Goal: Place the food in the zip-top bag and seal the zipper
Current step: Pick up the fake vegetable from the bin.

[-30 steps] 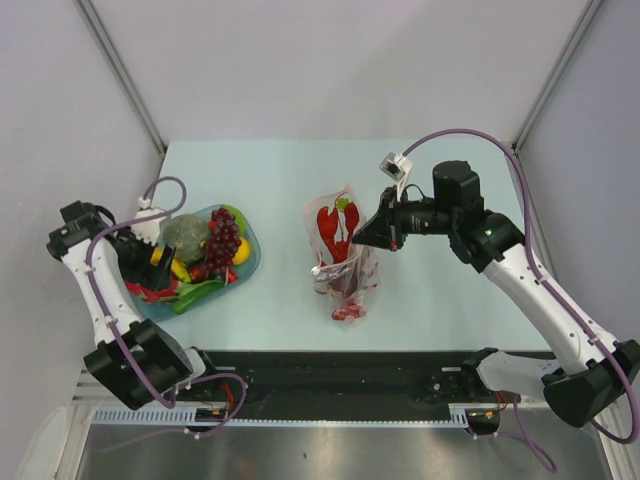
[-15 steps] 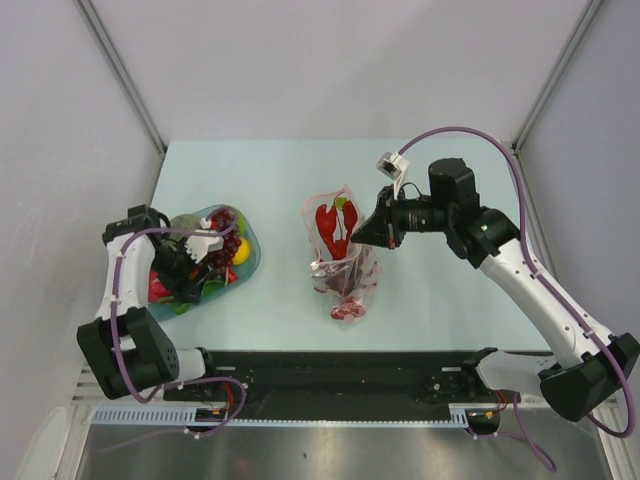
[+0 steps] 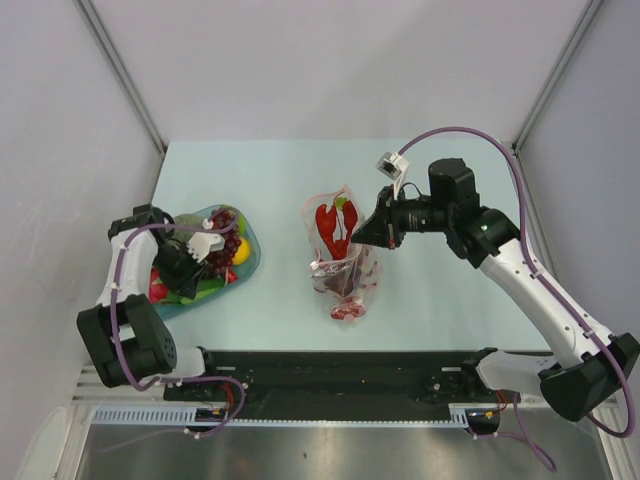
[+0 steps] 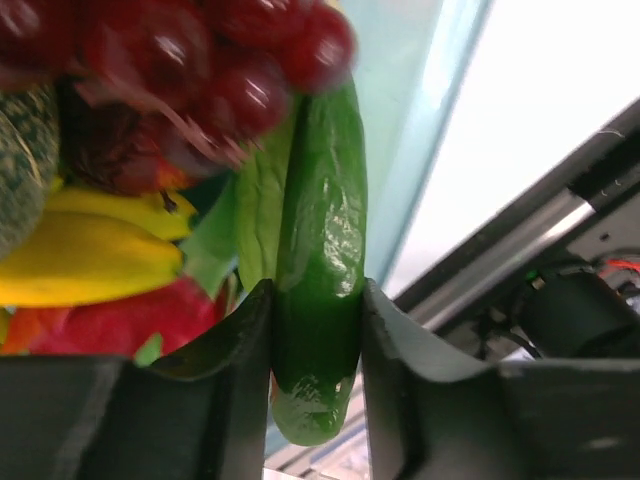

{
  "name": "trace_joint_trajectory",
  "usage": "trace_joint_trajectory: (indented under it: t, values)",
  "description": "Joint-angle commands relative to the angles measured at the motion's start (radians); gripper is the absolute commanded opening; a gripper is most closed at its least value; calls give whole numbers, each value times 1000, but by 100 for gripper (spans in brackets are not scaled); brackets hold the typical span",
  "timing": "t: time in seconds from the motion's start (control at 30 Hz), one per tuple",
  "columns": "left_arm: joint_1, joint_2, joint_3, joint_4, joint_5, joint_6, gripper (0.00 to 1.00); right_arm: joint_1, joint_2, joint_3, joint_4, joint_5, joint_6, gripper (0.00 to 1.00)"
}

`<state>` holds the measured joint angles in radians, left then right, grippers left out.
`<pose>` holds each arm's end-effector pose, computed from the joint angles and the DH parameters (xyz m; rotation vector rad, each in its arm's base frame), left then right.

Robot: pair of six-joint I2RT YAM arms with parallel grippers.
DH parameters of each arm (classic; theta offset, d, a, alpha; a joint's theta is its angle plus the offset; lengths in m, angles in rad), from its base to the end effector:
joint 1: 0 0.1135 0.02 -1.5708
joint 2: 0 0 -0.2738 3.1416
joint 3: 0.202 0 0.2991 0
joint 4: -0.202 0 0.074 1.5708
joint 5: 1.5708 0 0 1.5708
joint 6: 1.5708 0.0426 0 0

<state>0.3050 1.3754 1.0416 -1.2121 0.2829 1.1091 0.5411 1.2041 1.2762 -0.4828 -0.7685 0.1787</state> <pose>0.2575 0.0686 0.2279 1.1492 2.6895 -0.2930 0.2468 0.1828 0.4083 -0.8790 1.8663 1.2148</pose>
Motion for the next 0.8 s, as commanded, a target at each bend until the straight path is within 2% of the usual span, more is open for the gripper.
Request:
trace_joint_trajectory:
  t: [0.0,0.2,0.3,0.4,0.5,0.53,0.57,0.63,0.67,0.73,0.77]
  values:
    - [-7,-114,49,-136,-2,14,31,-1,-24,26,15,-9,-15,0]
    - [-7,-225,165,-233,-96,29,25,-1,-26,25,18,-18,-12,0]
    - [-14,-257,285,-254,-103,11,24,-1,-32,18,16,-20,-22,0]
    - [-85,-279,435,-253,-71,-24,21,0,-34,8,16,-23,-25,0]
    - [-248,-262,628,-236,54,-89,22,2,-34,3,29,-37,-18,0]
    - [-273,-225,734,-218,97,-144,24,3,-32,3,36,-38,-13,0]
    - [-296,-213,776,-154,155,-166,33,5,-32,6,36,-41,-12,0]
    - [-380,-219,817,-55,189,-145,33,7,-32,11,27,-49,-16,0]
    - [-415,-232,804,68,173,-120,33,5,-35,15,23,-52,-24,0]
    - [-559,-262,732,199,110,-27,33,5,-43,18,7,-55,-30,0]
    - [-614,-263,716,260,29,19,33,5,-46,17,4,-55,-36,0]
